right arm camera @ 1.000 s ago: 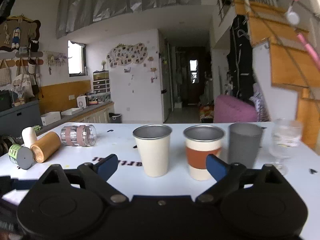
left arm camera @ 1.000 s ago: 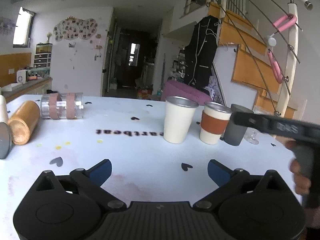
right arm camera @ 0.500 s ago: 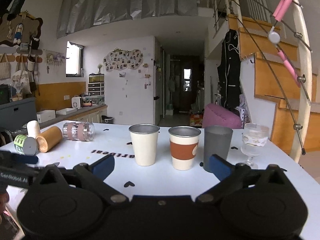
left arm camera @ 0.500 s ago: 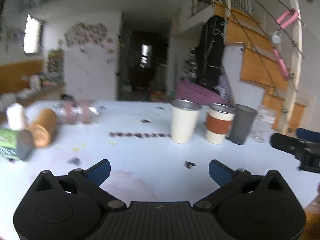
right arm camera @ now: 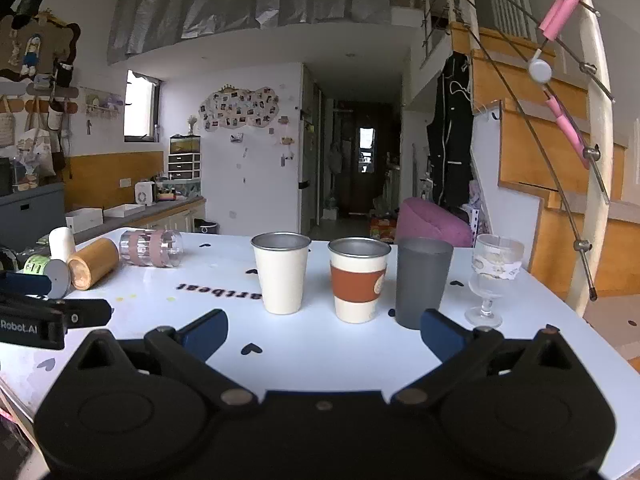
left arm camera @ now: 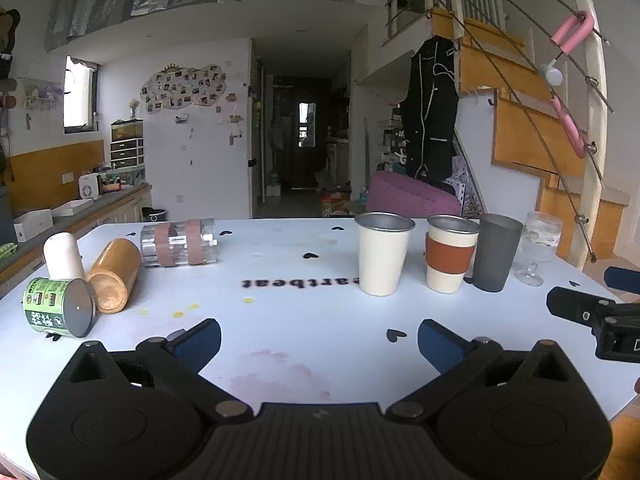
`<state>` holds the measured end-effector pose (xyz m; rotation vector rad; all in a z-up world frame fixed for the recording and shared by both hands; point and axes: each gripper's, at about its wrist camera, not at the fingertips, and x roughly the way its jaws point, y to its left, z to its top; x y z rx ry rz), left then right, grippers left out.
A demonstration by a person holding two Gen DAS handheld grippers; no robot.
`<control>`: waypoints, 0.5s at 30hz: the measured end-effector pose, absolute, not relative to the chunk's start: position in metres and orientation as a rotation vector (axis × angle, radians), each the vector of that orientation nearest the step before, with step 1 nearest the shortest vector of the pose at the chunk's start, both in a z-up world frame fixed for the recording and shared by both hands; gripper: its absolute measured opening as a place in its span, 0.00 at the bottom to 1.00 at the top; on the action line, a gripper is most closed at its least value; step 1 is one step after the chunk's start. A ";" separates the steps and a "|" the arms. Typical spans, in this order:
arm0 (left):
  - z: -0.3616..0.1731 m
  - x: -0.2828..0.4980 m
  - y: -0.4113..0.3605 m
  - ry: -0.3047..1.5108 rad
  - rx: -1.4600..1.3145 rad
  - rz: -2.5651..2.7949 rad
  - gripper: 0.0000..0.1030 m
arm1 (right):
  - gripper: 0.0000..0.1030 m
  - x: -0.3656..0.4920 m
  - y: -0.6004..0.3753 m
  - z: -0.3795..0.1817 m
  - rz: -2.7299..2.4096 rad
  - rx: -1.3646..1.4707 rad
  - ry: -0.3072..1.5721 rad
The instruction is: Flip cup upright
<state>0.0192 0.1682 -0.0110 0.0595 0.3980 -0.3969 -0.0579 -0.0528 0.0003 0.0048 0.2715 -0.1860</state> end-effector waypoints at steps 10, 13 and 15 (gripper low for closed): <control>-0.010 0.018 0.165 0.399 0.068 -0.386 1.00 | 1.00 -0.058 -0.053 0.001 -0.192 0.002 0.276; -0.009 0.018 0.164 0.399 0.070 -0.386 1.00 | 1.00 -0.058 -0.053 0.000 -0.193 0.004 0.276; -0.009 0.018 0.164 0.399 0.070 -0.385 1.00 | 1.00 -0.058 -0.053 0.000 -0.191 0.004 0.275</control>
